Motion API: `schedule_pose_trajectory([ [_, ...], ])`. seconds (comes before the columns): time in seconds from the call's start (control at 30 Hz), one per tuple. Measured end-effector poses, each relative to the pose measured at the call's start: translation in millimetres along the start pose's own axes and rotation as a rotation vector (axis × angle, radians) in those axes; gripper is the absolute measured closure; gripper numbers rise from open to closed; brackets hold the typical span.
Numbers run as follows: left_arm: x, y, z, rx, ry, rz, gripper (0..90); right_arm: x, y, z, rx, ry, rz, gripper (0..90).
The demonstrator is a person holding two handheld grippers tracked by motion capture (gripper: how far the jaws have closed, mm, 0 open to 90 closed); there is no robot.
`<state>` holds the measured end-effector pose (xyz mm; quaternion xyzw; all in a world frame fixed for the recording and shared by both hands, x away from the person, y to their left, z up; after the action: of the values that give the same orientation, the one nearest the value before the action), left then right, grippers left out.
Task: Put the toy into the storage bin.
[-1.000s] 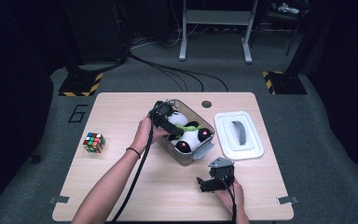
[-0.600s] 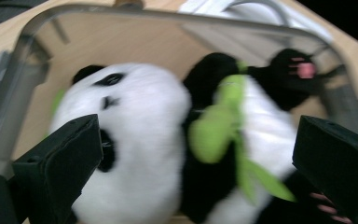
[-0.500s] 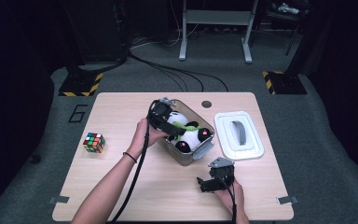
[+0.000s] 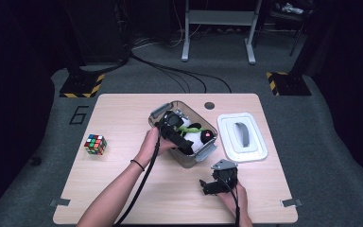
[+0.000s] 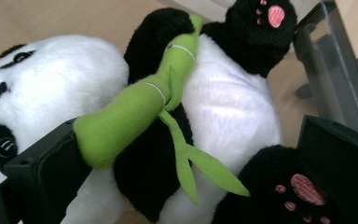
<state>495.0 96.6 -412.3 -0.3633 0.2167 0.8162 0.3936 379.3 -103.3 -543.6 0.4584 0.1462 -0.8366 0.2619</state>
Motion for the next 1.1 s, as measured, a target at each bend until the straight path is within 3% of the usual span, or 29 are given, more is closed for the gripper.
schedule_pose_trajectory([
  [0.1,-4.2,-1.7,9.6,0.006,0.04,0.022,0.2,-0.1,-0.1,0.0,0.001,0.0,-0.001,0.0],
  [0.33,-13.5,1.9,26.5,0.01,0.072,0.007,0.1,0.1,0.4,0.0,0.001,0.0,0.006,0.0],
  [0.57,-10.1,9.0,20.3,0.022,0.02,-0.021,0.1,0.2,-0.1,0.1,0.003,-0.001,0.0,0.0],
  [0.77,-1.9,12.9,8.8,-0.021,-0.062,-0.073,0.1,0.2,0.1,0.0,0.002,0.001,0.002,0.0],
  [1.1,11.4,5.4,-6.7,-0.001,-0.099,-0.028,0.1,0.4,0.5,0.4,-0.002,-0.003,0.011,0.0],
])
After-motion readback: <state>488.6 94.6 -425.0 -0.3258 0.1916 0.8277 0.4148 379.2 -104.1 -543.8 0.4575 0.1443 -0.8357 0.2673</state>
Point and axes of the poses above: each handheld gripper's, and its own axes: z roughly backward along the jaws, x roughly out of its underside, y roughly to its right, the point moved 2 cm from there along -z, roughly forward along the jaws, and after that the axes turned 12 degrees about y, right-handed, at the moved point
